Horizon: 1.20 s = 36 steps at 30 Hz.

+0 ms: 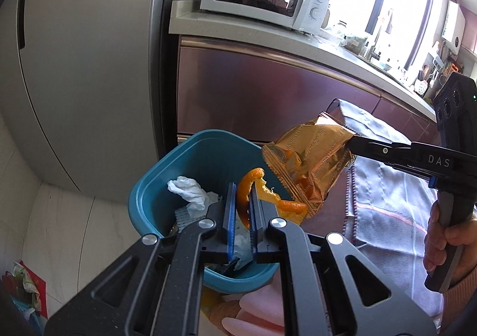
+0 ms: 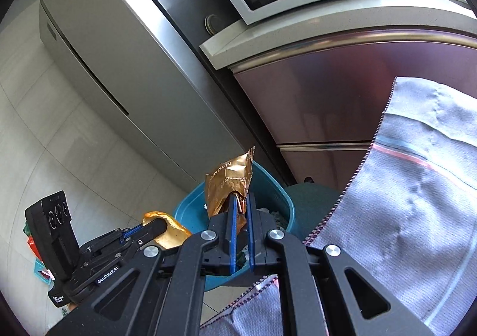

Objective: Collect trash
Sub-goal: 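Open left tool over the teal bin while right tool drops the gold wrapper in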

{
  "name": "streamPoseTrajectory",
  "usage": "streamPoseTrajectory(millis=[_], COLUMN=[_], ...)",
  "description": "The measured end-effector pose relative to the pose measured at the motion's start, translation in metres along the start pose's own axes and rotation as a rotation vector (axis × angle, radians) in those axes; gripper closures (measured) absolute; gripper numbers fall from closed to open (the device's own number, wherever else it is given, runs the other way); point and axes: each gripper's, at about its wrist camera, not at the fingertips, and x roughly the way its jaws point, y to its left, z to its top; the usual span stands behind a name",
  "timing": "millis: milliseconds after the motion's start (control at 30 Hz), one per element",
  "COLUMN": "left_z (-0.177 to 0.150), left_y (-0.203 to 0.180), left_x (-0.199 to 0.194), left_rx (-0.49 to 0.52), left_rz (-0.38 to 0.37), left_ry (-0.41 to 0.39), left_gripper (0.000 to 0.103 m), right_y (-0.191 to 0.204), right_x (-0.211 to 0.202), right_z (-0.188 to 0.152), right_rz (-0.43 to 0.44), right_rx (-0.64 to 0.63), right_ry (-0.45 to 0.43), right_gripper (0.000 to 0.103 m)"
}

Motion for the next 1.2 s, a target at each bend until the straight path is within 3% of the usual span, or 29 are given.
streamPoseTrajectory(millis=[767, 1200], left_z=[-0.013, -0.02], left_y=[0.002, -0.004], left_x=[0.06, 0.089], left_rx=[-0.018, -0.017], left_rz=[0.032, 0.04], left_ry=[0.095, 0.149], left_gripper=[0.094, 0.082], right_y=[0.006, -0.002], right_x=[0.053, 0.045], right_z=[-0.008, -0.015], right_rz=[-0.054, -0.048], right_rx=[-0.03, -0.003], right_ry=[0.139, 0.138], right_gripper=[0.095, 0.092])
